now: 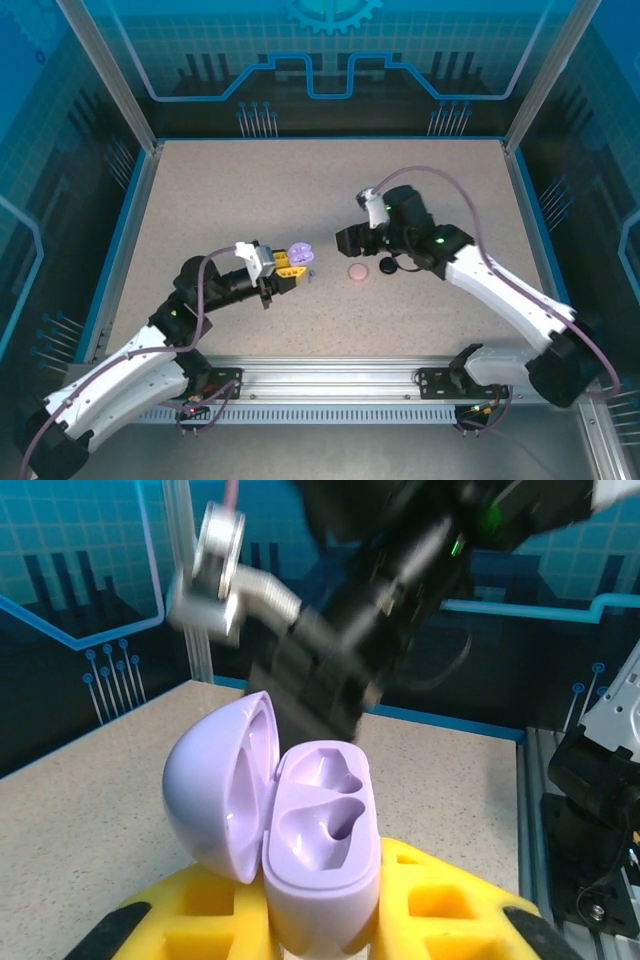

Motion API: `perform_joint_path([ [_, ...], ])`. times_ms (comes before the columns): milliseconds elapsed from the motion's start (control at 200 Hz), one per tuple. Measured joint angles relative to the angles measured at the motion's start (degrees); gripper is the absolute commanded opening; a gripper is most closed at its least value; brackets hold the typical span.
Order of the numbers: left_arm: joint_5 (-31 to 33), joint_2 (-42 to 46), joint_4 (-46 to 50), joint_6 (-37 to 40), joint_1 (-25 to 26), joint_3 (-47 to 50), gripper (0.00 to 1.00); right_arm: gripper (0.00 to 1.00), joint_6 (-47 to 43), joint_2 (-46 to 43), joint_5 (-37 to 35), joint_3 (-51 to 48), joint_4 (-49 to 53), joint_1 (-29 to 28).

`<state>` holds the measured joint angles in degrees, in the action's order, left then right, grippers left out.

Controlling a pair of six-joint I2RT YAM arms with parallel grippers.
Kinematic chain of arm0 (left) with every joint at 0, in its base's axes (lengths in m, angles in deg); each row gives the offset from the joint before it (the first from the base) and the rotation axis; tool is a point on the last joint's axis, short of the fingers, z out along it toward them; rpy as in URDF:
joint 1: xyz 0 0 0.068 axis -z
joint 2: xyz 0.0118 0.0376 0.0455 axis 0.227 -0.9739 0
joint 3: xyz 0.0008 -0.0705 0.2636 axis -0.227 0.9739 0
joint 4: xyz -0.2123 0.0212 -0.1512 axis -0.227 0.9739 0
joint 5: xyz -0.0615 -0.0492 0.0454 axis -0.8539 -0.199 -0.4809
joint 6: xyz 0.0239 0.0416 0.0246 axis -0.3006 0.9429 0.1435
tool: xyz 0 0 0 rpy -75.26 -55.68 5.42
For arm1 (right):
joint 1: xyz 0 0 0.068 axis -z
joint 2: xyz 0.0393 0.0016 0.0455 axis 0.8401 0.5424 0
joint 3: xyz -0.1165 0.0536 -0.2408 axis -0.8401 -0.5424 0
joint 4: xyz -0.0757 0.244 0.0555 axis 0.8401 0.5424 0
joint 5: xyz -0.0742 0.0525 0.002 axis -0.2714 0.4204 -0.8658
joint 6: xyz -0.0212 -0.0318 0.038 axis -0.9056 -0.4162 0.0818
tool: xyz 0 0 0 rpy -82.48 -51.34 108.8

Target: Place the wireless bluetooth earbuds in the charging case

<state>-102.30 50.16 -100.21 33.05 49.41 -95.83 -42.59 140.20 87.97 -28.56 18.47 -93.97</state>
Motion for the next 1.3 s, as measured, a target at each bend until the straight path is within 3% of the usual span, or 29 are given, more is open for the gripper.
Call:
perform_joint_path([
  [235,3.06,6.01,3.98,0.87,0.00,0.68,0.10,0.58,8.20,15.85,-4.66,0.46,-2.58,-7.43],
  [450,3.96,7.85,6.62,1.05,0.00,0.68,0.10,0.54,11.15,27.91,-6.60,6.84,-3.58,-10.51],
  [1001,3.96,8.09,7.19,1.05,0.00,0.68,0.10,0.51,12.02,38.62,-11.72,16.87,1.03,-12.15],
  [1296,3.96,8.15,7.21,1.03,0.00,0.68,0.10,0.44,11.93,41.16,-14.05,18.97,4.52,-13.20],
])
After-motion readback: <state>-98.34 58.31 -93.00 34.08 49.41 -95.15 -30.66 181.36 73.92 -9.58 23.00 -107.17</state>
